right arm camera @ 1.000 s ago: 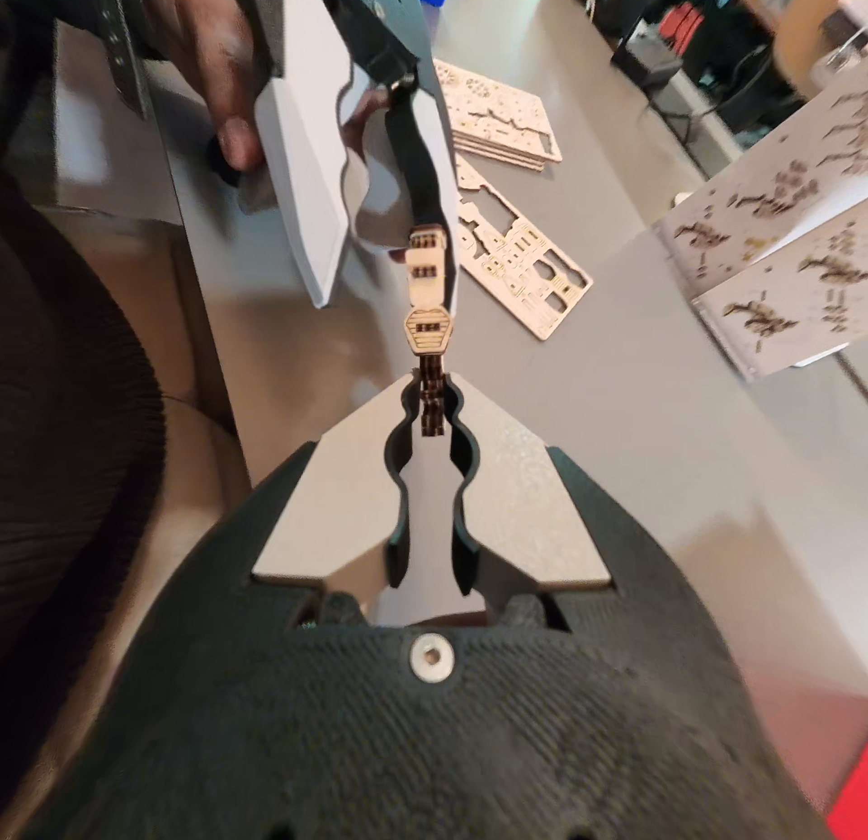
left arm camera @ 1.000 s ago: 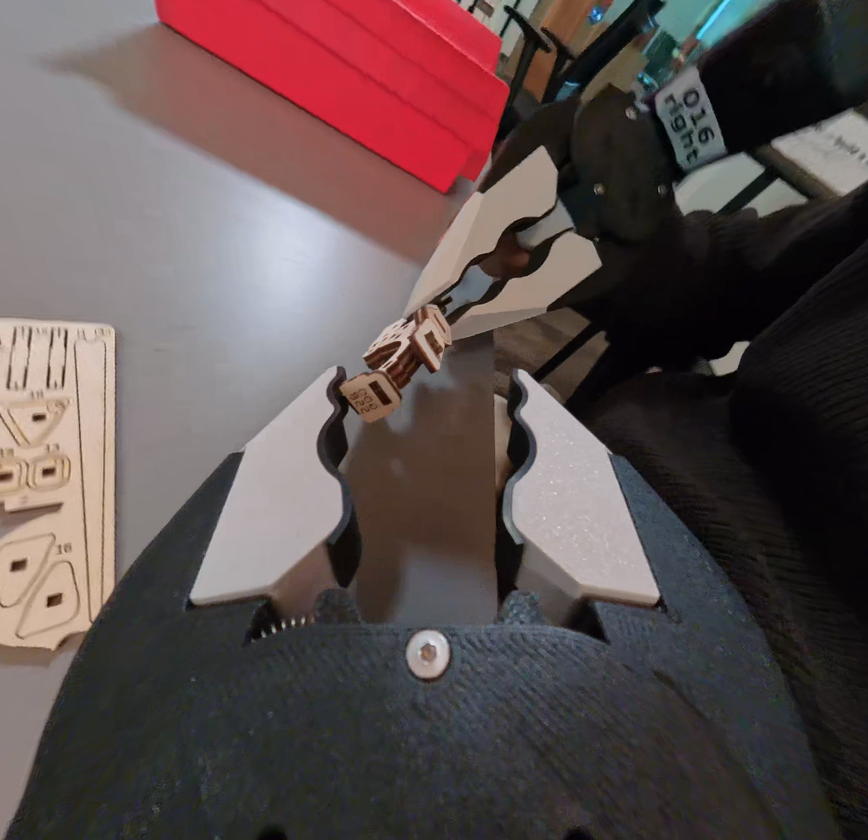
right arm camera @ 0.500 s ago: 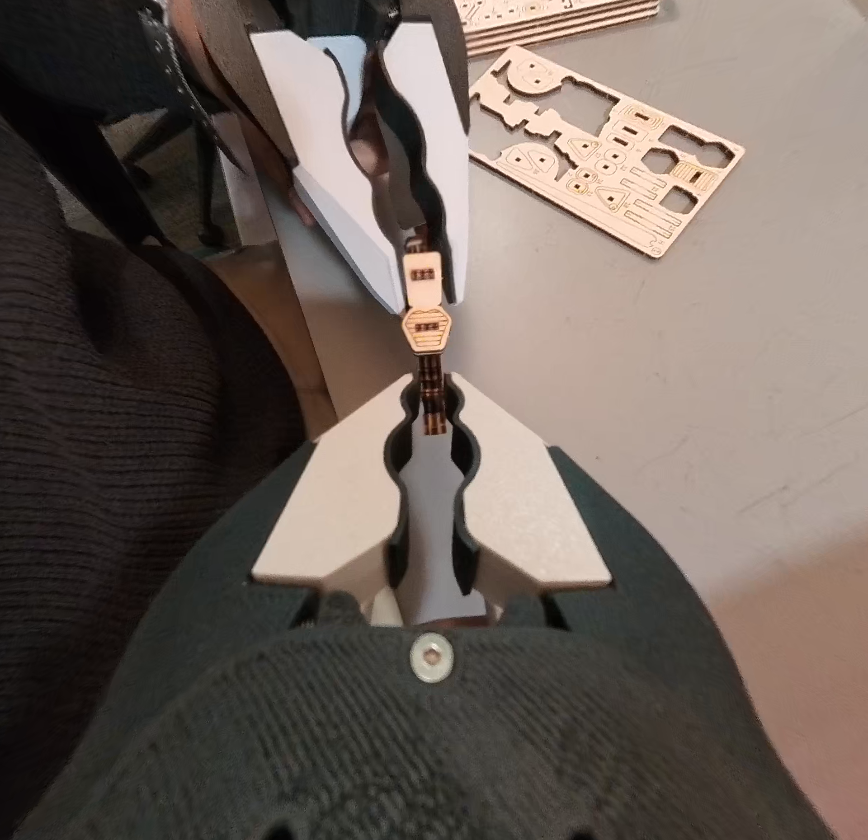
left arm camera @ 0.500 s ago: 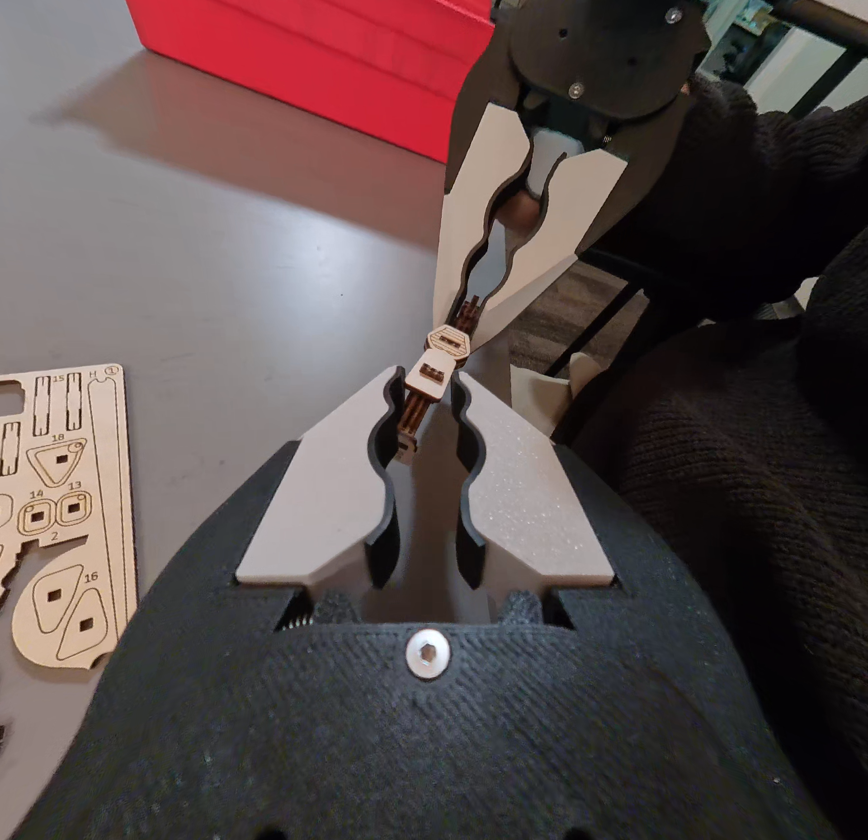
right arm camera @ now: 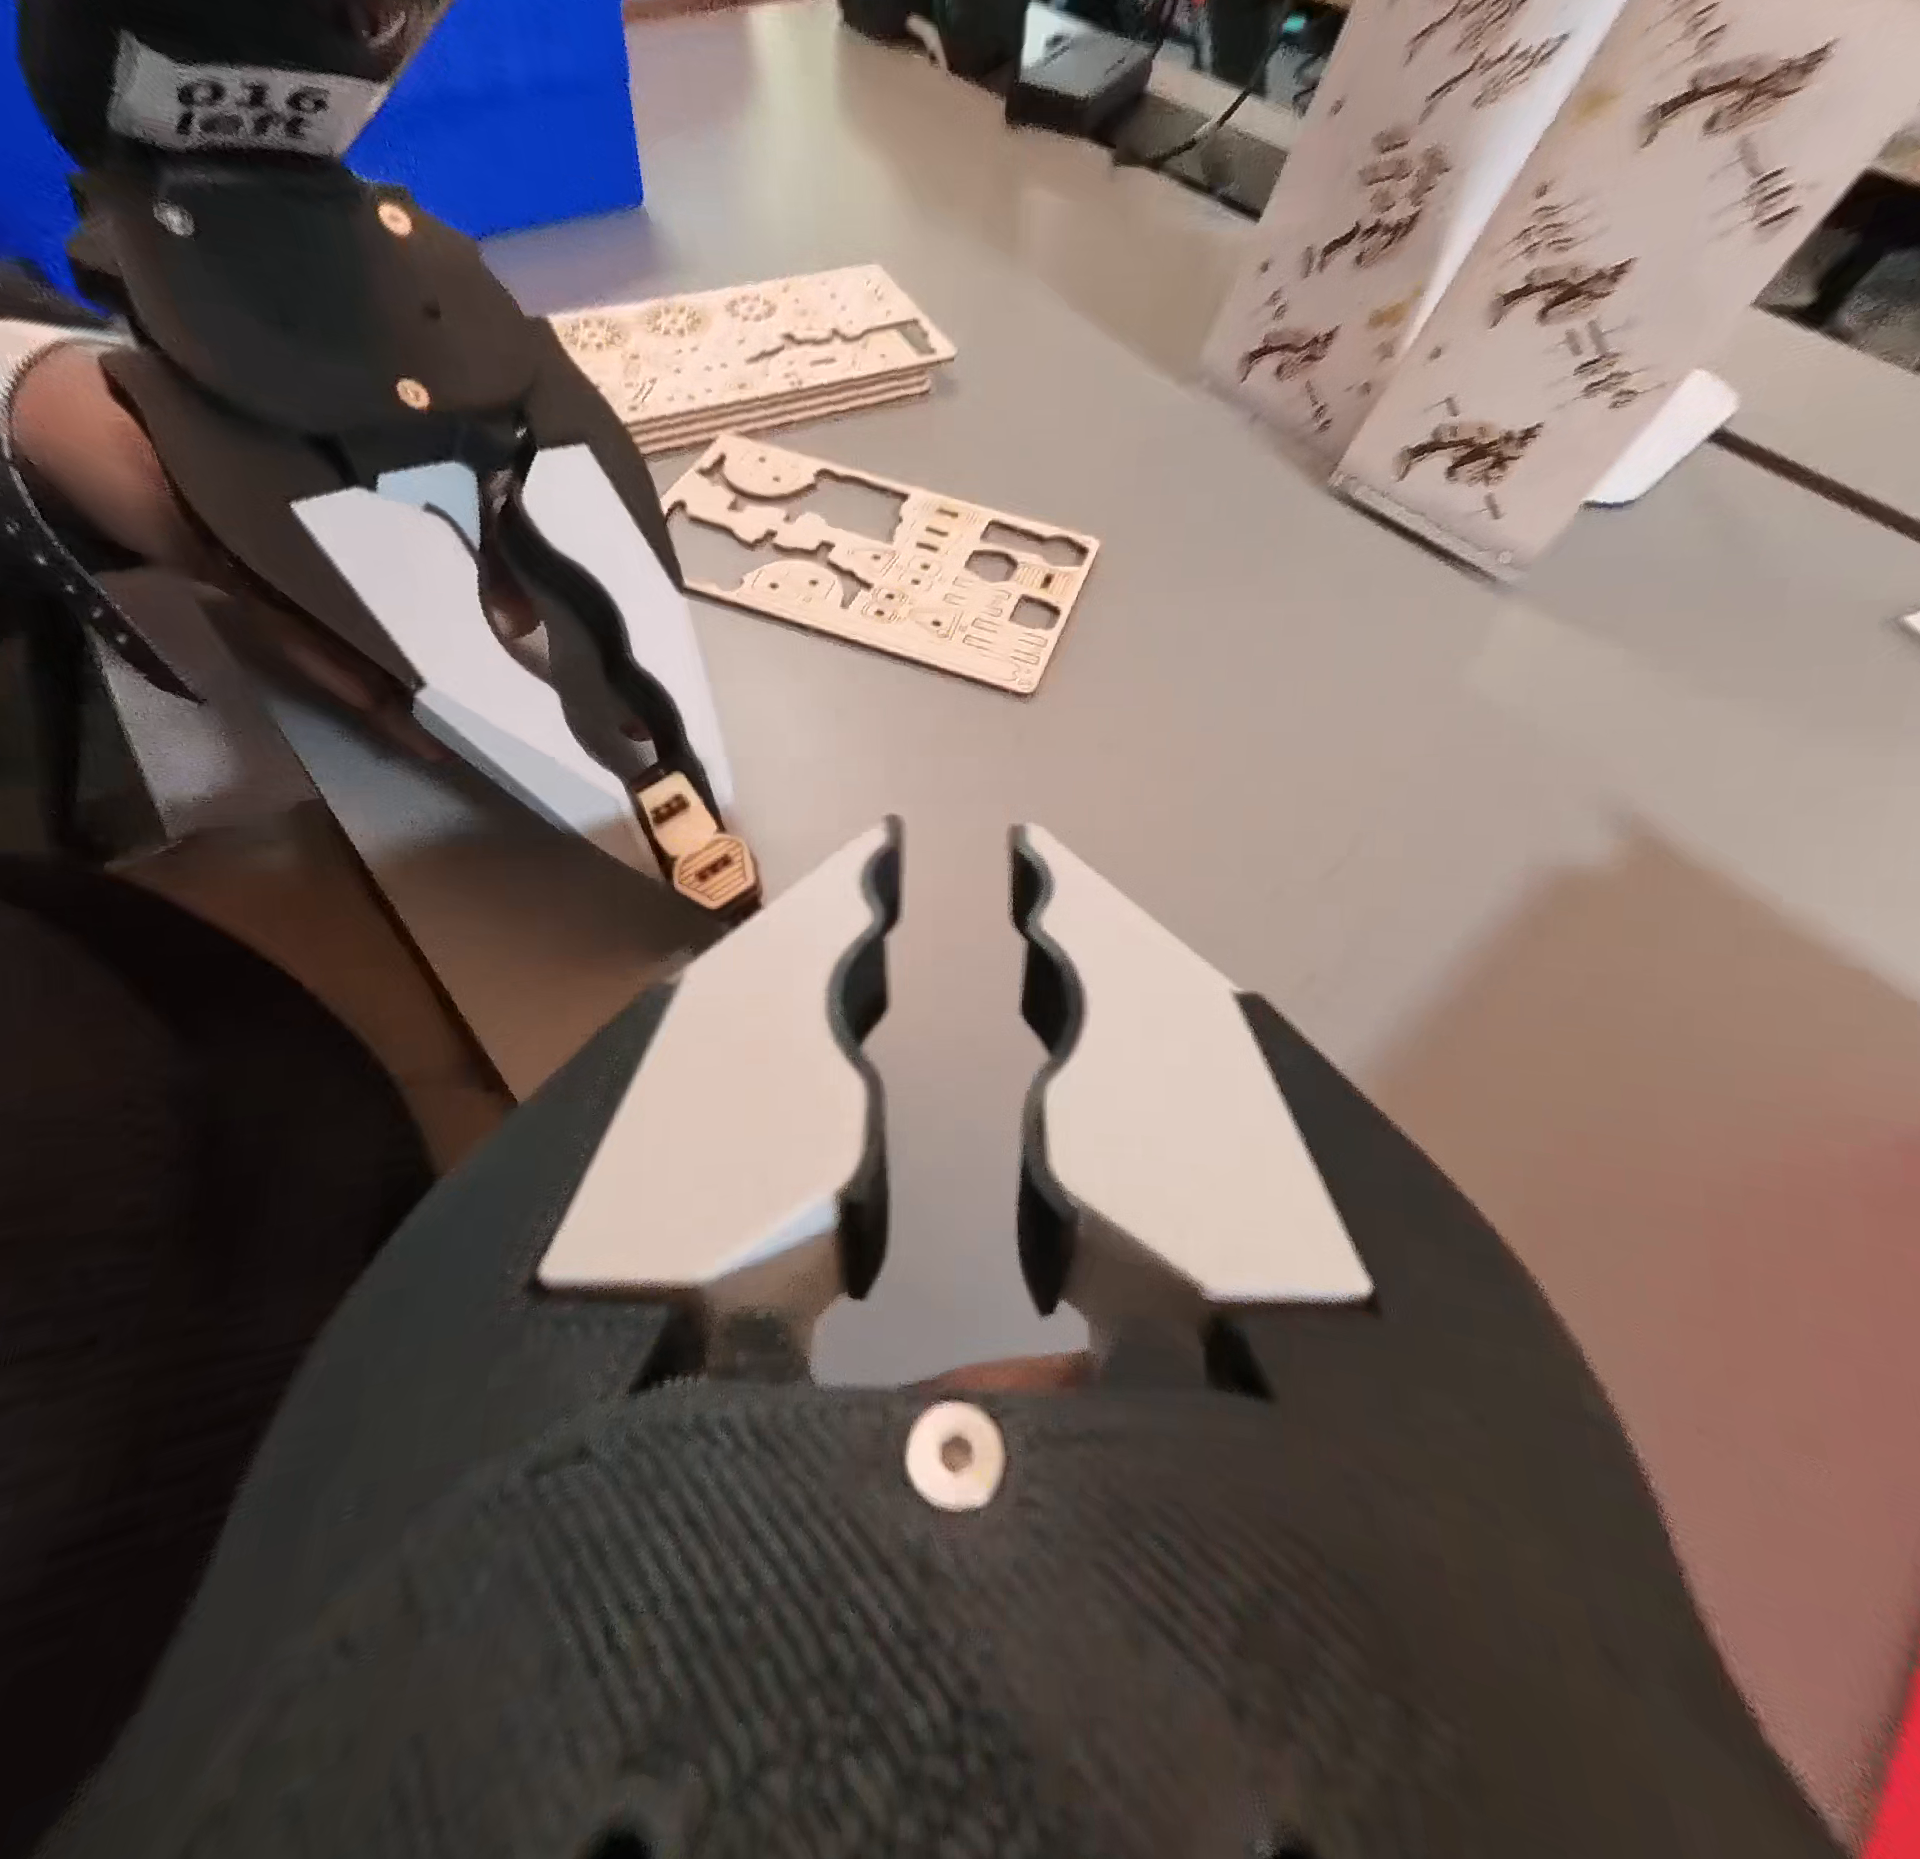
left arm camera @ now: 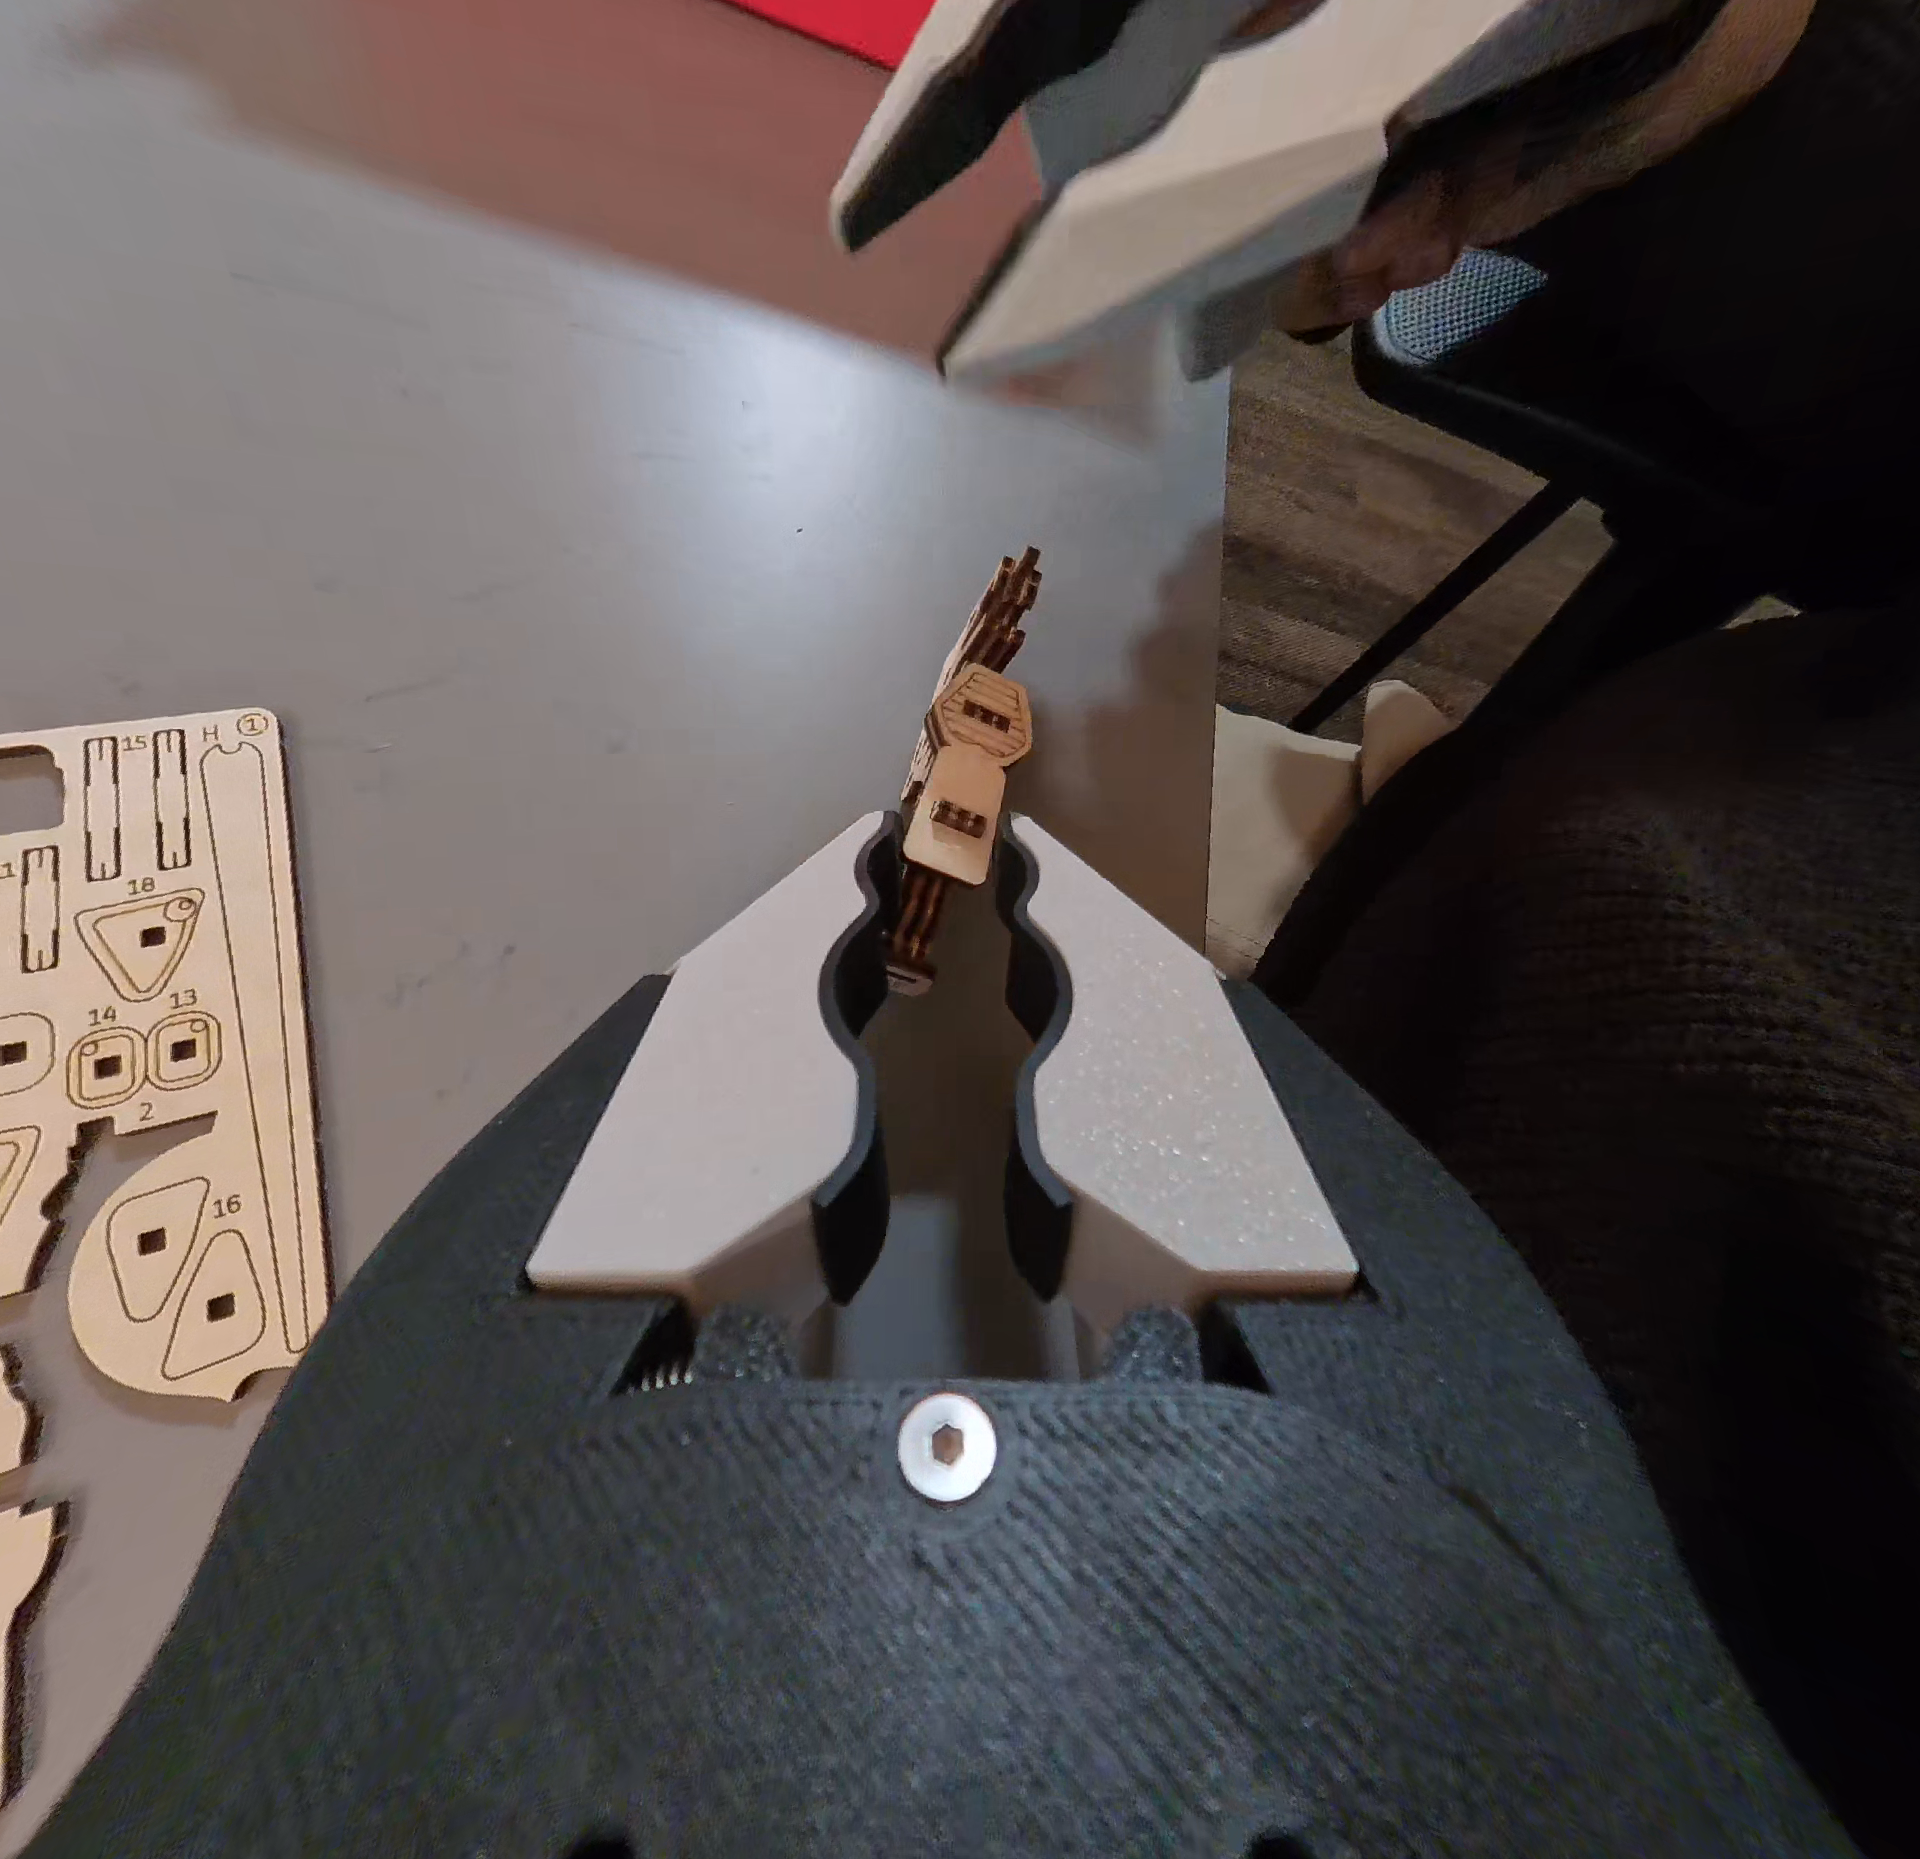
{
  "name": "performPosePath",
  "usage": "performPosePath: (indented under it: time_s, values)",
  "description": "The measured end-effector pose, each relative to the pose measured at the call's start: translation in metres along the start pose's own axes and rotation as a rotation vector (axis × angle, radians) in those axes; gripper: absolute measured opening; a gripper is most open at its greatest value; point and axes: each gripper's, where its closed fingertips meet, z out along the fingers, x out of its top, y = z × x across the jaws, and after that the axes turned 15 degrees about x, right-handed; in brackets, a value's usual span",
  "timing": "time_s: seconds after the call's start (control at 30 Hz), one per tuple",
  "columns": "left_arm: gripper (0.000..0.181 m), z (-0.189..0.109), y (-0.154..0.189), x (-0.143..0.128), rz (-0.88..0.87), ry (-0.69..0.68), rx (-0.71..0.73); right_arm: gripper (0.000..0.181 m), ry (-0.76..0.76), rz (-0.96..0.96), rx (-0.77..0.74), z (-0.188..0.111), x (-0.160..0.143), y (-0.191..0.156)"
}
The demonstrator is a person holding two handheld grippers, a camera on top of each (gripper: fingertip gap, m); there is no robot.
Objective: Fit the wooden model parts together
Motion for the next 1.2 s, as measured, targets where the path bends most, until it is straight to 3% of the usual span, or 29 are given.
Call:
performPosePath:
  time_s: [0.1, 0.23, 0.4, 0.53, 0.77, 0.97, 1.2]
  values:
    - [0.016, 0.000, -0.002, 0.000, -0.026, -0.002, -0.005, 0.013, 0.003, 0.006, 0.034, 0.001, -0.010, -0.009]
    - [0.016, 0.000, -0.004, 0.001, -0.057, -0.004, -0.018, 0.027, -0.080, -0.067, 0.076, 0.010, -0.031, -0.020]
    - [0.016, 0.000, -0.004, 0.001, -0.093, -0.014, -0.051, 0.028, -0.099, -0.048, 0.177, 0.018, -0.041, -0.023]
    - [0.015, 0.000, -0.004, 0.001, -0.118, -0.020, -0.077, 0.010, -0.099, -0.025, 0.247, 0.022, -0.043, -0.026]
    - [0.015, -0.007, -0.002, 0.004, -0.020, 0.024, -0.064, 0.010, -0.083, -0.073, 0.238, 0.019, -0.035, -0.030]
    - [0.016, -0.002, 0.000, 0.000, -0.122, -0.027, -0.112, 0.011, -0.139, 0.016, 0.244, 0.026, -0.048, -0.028]
    - [0.015, -0.003, 0.002, 0.000, -0.092, -0.019, -0.102, 0.012, -0.153, -0.012, 0.236, 0.027, -0.051, -0.029]
